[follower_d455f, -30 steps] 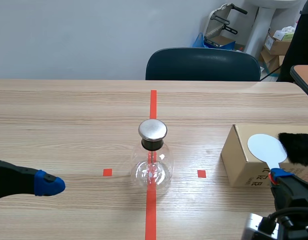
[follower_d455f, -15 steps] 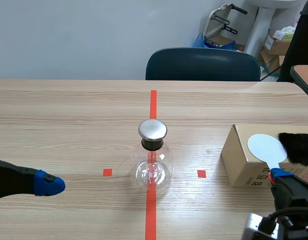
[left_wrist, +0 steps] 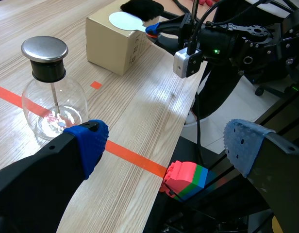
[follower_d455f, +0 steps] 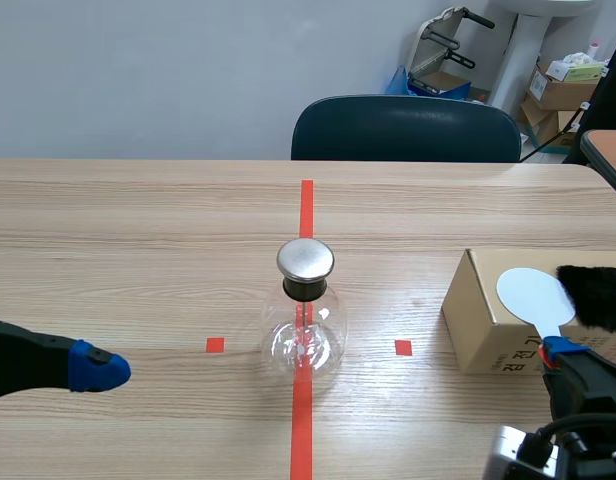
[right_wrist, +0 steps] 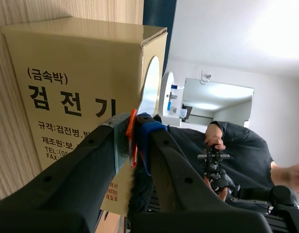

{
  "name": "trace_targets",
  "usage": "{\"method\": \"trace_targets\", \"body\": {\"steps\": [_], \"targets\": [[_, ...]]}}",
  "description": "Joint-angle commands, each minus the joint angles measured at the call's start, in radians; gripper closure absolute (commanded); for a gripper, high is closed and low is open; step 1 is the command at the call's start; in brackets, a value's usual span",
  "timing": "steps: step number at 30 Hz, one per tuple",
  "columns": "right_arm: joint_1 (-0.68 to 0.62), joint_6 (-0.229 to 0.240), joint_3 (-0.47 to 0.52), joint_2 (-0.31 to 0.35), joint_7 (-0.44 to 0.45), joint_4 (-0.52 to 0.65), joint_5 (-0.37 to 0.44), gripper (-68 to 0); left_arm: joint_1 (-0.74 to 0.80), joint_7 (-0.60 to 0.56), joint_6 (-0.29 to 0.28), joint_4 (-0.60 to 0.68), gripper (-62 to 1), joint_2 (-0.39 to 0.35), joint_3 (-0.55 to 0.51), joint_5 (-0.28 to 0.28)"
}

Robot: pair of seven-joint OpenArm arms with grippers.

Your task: Do the electroscope experiment

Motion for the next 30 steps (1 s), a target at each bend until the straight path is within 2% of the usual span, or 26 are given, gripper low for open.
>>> {"method": "trace_targets", "body": {"steps": [1,6,13,15,19,24,27,30], "targets": [[0.012,-0.008,0.008,0.014,-0.004,0.012,0.001,-1.1,-0.003,-0.016,-0.006,0.013,-51.4,0.008,-0.003,-0.007],[0.012,-0.008,0.008,0.014,-0.005,0.012,0.005,-1.1,-0.004,-0.016,0.004,0.013,-51.4,0.008,-0.003,-0.007],[0.012,-0.008,0.008,0.014,-0.004,0.012,0.015,-1.1,-0.006,-0.019,0.066,0.013,-50.9,0.008,-0.003,-0.004],[0.012,-0.008,0.008,0.014,-0.004,0.012,0.026,-1.1,-0.006,-0.026,0.079,0.013,-50.1,0.008,-0.003,0.019],[0.011,-0.053,0.011,0.014,-0.013,0.015,0.048,-1.1,-0.006,-0.033,0.109,0.013,-49.9,0.011,-0.003,0.046],[0.013,-0.06,0.014,0.012,-0.032,0.077,0.053,-1.1,-0.006,-0.035,0.153,0.013,-45.4,0.011,-0.003,0.073],[0.025,-0.06,0.009,-0.007,-0.053,0.132,0.047,-1.1,-0.006,-0.048,0.184,0.013,-39.5,0.033,-0.003,0.078],[0.048,-0.059,-0.031,-0.014,-0.099,0.167,0.018,-1.1,-0.006,-0.044,0.213,0.012,-30.9,0.101,-0.003,0.157]]}}
